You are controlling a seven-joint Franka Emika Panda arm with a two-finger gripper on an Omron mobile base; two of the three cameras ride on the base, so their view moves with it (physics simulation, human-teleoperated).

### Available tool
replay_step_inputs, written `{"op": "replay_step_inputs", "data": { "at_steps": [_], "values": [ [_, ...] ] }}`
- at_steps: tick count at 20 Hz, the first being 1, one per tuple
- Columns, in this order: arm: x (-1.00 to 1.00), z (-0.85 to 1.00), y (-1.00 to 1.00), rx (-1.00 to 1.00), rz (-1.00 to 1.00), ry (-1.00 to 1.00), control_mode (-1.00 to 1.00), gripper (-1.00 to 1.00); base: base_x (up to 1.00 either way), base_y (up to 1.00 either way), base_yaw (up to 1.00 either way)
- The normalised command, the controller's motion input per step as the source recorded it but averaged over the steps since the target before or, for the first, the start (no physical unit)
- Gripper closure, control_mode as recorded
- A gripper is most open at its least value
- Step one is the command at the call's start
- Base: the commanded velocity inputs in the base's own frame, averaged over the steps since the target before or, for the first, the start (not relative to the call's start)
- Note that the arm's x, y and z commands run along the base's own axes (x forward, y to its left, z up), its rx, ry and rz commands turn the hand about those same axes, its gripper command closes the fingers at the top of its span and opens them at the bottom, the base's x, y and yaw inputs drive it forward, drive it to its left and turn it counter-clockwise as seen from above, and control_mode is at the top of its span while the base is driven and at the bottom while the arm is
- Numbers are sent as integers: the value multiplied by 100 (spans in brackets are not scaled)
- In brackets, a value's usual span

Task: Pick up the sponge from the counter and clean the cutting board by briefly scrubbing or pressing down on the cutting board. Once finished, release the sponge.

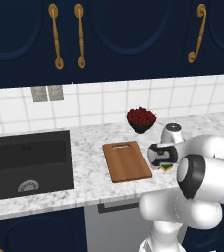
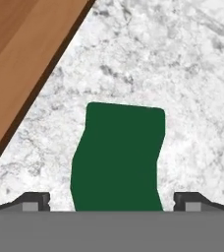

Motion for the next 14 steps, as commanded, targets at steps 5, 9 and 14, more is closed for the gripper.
{"op": "replay_step_inputs", "data": {
  "at_steps": [5,9,14],
  "values": [
    [2,-28,0,0,5,4,-100,100,0,0,0],
    [5,-32,0,0,5,6,-100,100,0,0,0],
    [-1,-17,0,0,7,3,-100,100,0,0,0]
  ]
}}
